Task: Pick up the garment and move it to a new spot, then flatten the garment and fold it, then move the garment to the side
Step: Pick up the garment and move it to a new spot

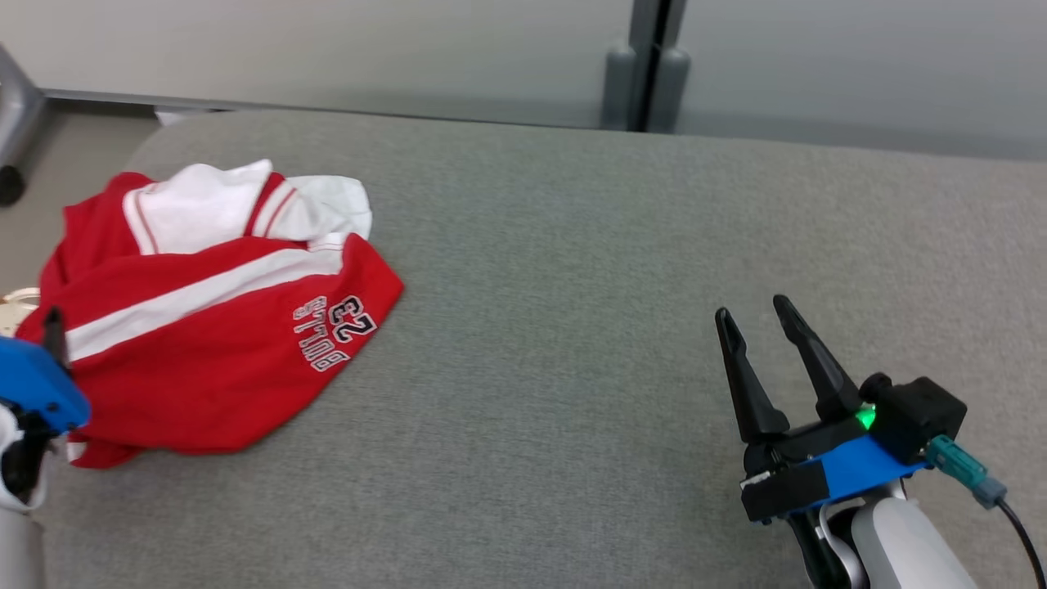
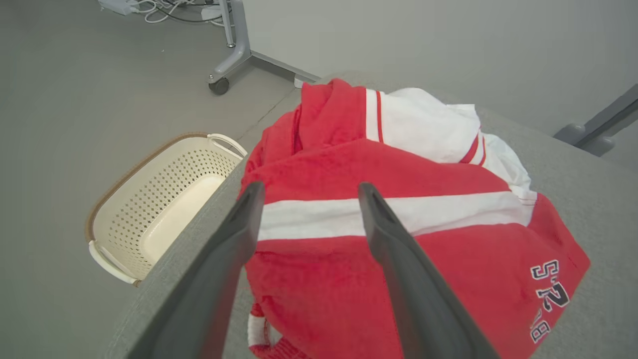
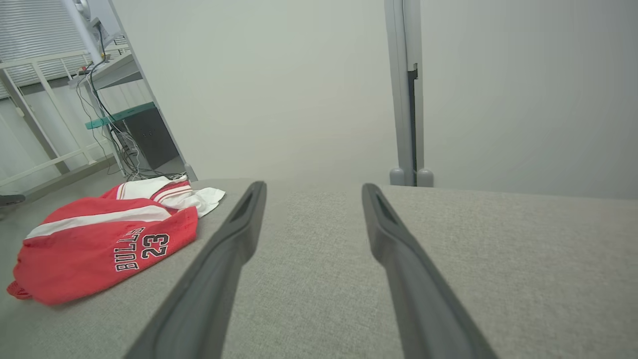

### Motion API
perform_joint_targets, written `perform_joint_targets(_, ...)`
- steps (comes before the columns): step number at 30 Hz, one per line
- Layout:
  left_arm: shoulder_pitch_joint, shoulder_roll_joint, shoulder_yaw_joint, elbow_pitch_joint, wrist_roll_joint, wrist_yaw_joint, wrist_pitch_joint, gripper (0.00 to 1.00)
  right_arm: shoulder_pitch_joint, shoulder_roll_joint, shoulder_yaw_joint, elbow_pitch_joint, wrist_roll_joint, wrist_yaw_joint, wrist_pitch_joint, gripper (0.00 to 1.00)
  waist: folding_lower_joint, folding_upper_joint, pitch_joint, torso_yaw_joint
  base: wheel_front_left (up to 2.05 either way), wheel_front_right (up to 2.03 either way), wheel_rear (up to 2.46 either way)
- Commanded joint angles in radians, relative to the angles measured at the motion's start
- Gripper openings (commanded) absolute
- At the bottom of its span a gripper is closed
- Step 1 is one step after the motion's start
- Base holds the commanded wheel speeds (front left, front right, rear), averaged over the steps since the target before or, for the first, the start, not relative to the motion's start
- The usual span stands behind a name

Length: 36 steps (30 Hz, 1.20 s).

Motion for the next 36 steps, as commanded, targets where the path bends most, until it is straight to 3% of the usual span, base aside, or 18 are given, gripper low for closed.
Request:
perform_joint_targets(1, -0.024, 0.015, 0.012, 0.029, -0.006, 0.006, -0.005, 1.0, -0.018, -0.009, 0.001, -0.007, -0.003, 0.0, -0.003, 1.0, -0.0003, -0.0001, 0.013, -0.013, 0.0, 0.0, 0.0)
perform_joint_targets(7, -0.06, 0.046, 0.044, 0.225, -0.037, 0.015, -0.004, 1.0, -0.055, -0.019, 0.01, -0.015, 0.0, 0.0, -0.003, 1.0, -0.0003, -0.0001, 0.074, -0.07, 0.0, 0.0, 0.0)
perform_joint_targets(16, -0.061, 0.032, 0.023, 0.45, -0.058, -0.006, 0.009, 1.0, -0.068, -0.026, 0.024, -0.009, 0.008, 0.0, -0.003, 1.0, -0.0003, -0.0001, 0.087, -0.106, 0.0, 0.0, 0.0)
perform_joint_targets(17, -0.064, 0.034, 0.018, 0.46, -0.057, -0.011, 0.0, 0.96, -0.065, -0.027, 0.023, -0.007, 0.009, 0.0, -0.003, 1.0, -0.0003, -0.0001, 0.083, -0.106, 0.0, 0.0, 0.0)
perform_joint_targets(18, -0.068, 0.041, 0.01, 0.465, -0.05, -0.014, -0.013, 0.33, -0.062, -0.026, 0.022, -0.005, 0.008, 0.0, -0.003, 1.0, -0.0003, -0.0001, 0.076, -0.105, 0.0, 0.0, 0.0)
perform_joint_targets(19, -0.074, 0.047, 0.005, 0.467, -0.047, -0.018, -0.026, 0.0, -0.058, -0.025, 0.021, -0.004, 0.006, 0.0, -0.003, 1.0, -0.0003, -0.0001, 0.069, -0.103, 0.0, 0.0, 0.0)
perform_joint_targets(29, -0.116, 0.115, -0.116, 0.404, 0.012, -0.038, -0.118, 0.0, -0.002, 0.001, 0.019, 0.021, 0.017, 0.0, -0.003, 1.0, -0.0003, -0.0001, -0.077, -0.076, 0.0, 0.0, 0.0)
perform_joint_targets(36, -0.125, 0.107, -0.258, 0.168, -0.016, -0.038, -0.094, 0.0, 0.047, 0.016, 0.011, 0.029, 0.023, 0.0, -0.003, 1.0, -0.0003, -0.0001, -0.176, -0.075, 0.0, 0.0, 0.0)
